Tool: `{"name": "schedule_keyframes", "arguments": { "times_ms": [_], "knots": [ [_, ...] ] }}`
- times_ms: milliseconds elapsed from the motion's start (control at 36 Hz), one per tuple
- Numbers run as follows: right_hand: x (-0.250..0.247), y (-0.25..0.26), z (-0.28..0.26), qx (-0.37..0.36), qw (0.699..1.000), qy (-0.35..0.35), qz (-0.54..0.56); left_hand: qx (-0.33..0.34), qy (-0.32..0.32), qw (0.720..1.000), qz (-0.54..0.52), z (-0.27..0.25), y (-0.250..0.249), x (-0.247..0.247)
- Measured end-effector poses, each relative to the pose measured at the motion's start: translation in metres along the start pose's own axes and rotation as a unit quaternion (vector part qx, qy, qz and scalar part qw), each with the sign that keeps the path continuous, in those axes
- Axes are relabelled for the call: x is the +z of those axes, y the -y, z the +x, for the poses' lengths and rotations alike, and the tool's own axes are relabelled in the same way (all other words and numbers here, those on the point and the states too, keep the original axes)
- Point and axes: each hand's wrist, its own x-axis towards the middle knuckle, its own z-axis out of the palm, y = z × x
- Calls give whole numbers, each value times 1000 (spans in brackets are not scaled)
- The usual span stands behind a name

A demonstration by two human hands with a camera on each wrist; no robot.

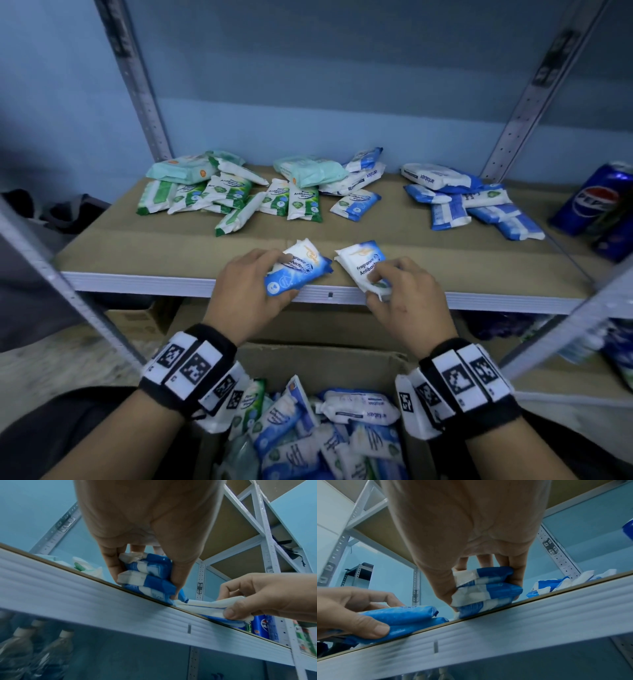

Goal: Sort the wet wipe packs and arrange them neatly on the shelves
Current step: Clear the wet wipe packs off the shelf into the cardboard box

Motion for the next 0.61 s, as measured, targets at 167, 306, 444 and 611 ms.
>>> {"name": "schedule_keyframes", "arguments": {
  "times_ms": [167,306,444,611],
  "knots": [
    [2,5,-44,-21,999,-29,38,20,-10,997,-77,-35,0,-1],
    [7,-2,-82,-23,987,-50,150,37,-11,990,-138,-75,-2,12],
    [24,-26,-117,-8,976,-13,219,10,81,985,-150,-116,12,42],
    [71,-57,-161,67,971,195,122,-81,253,961,-81,-159,34,91]
  ]
}}
